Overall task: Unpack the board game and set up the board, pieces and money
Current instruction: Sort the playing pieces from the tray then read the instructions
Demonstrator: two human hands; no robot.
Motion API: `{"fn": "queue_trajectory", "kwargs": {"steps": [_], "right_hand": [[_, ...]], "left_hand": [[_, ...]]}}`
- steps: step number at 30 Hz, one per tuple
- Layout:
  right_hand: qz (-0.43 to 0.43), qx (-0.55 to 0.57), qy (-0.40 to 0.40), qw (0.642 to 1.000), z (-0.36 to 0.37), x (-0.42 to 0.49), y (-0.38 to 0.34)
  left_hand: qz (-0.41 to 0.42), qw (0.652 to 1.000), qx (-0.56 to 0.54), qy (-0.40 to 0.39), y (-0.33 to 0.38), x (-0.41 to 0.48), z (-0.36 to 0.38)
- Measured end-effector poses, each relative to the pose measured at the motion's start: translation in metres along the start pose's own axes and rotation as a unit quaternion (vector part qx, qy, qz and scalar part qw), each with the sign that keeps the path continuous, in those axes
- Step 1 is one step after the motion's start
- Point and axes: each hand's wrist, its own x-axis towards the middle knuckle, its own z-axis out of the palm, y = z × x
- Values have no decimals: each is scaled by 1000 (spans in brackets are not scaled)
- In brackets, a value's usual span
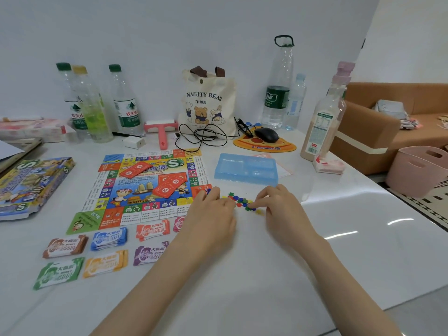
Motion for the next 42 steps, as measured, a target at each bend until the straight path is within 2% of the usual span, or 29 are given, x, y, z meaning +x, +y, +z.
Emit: {"fn": "queue_trajectory", "kwargs": {"steps": [3,10,13,19,24,28,36,42], "right_hand": [[-5,-1,-4,1000,1,-5,1],[-12,99,18,995,-1,-5,-4],[18,58,32,998,-1,-1,-6],[32,-34,-9,999,1,-1,-8],[36,-38,17,998,0,-2,-8],[27,22,50,998,-2,-3,-14],[-2,51,32,998,5,-1,-25],[-11,-35,6,999,4,16,-38]], "left_hand": [[-37,998,17,-46,5,3,4],[-56,997,-20,-51,6,0,0],[-67,996,-41,-52,3,-2,-1],[-66,994,-43,-71,-1,-2,-4],[-96,984,-126,-83,-6,-9,-12],[-113,974,-178,-88,-12,-16,-13],[-106,967,-227,-54,-33,-33,-6],[-81,954,-283,-46,-42,-41,-10]]}}
